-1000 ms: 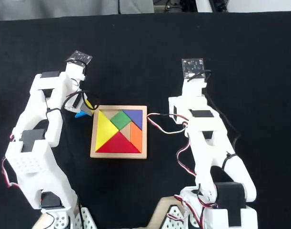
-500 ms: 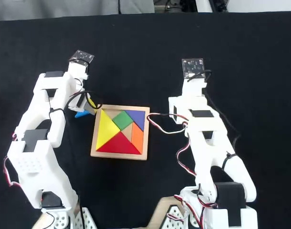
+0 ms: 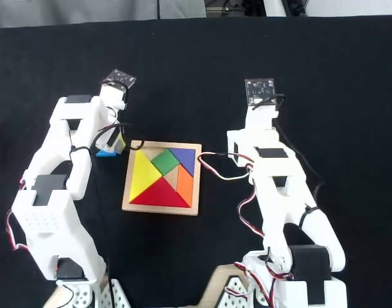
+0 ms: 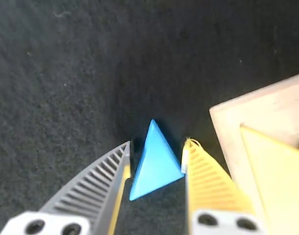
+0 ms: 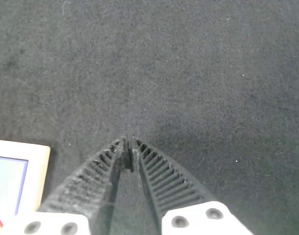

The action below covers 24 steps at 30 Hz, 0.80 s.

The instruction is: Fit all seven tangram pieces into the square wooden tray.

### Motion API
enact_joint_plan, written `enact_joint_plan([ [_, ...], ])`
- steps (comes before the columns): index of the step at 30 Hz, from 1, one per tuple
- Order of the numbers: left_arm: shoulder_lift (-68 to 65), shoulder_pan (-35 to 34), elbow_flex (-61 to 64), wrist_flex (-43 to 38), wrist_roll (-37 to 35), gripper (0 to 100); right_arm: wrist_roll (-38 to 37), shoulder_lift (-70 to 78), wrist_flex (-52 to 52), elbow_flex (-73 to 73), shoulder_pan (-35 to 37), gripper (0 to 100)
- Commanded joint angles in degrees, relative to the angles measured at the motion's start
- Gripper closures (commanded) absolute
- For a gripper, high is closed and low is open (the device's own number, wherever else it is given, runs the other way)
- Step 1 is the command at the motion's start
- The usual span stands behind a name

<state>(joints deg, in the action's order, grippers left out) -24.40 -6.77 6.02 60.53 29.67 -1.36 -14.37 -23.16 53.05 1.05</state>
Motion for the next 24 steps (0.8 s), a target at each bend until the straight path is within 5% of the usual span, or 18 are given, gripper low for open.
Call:
enact_joint_plan([
  [1, 0.62, -0.13, -2.15, 1.58, 1.41, 83, -0.62, -2.77, 1.23, -0.31, -0.97, 98.6],
  [10, 1.05, -1.19, -2.15, 1.23, 8.09, 67, -0.62, -2.77, 1.23, -0.31, -0.97, 98.6],
  [14, 1.05, -2.07, -1.98, 1.67, 15.38, 70, -0.62, -2.77, 1.23, -0.31, -0.97, 98.6],
  [24, 0.79, -1.71, -2.24, 1.49, 19.16, 79, -0.62, -2.77, 1.23, -0.4, -0.97, 98.6],
])
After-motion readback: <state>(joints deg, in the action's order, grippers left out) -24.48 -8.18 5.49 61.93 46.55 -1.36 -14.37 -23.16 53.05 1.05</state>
